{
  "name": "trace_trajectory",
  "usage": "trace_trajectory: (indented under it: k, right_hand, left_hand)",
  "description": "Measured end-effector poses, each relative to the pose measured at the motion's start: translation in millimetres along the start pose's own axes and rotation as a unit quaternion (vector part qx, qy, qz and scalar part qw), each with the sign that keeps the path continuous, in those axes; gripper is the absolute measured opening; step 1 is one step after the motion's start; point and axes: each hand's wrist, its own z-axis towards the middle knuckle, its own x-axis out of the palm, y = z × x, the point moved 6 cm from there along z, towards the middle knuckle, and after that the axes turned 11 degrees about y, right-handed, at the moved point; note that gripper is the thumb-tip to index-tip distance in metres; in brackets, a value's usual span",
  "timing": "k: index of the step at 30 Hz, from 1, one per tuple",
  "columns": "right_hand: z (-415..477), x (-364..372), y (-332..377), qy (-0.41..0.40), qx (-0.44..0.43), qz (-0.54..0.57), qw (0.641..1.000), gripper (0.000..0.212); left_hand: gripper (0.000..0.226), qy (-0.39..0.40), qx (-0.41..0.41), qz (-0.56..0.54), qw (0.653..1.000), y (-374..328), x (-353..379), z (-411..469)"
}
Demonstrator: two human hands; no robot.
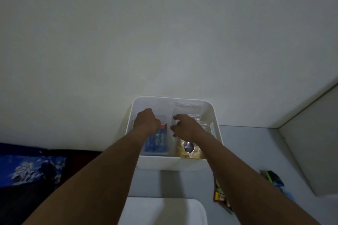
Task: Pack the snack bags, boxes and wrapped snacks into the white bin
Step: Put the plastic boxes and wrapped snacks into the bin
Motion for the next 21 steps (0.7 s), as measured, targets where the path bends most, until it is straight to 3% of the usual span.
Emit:
trace_trajectory:
  k: [9,18,21]
  right_hand:
    - [-101.2,-75.1,-42.2,-0.084,-0.012,-0.100,0.991,0.040]
    - [-175.5,-91.6,-186.2,-0.063,0.040,-0.083,0.994,0.055]
    - [-182.6,-77.4,-239.2,-0.044,0.052,-0.074,0.995,0.056]
  left_hand:
    - [0.052,-0.044,0.130,0.065,0.988,-85.2,31.3,-65.7]
    - [0.029,-0.124,0.278,0.099,0.947,-146.4,150.5,-148.9]
    - [0.026,-0.117,0.285,0.107,0.945,-145.0,204.8,-158.3]
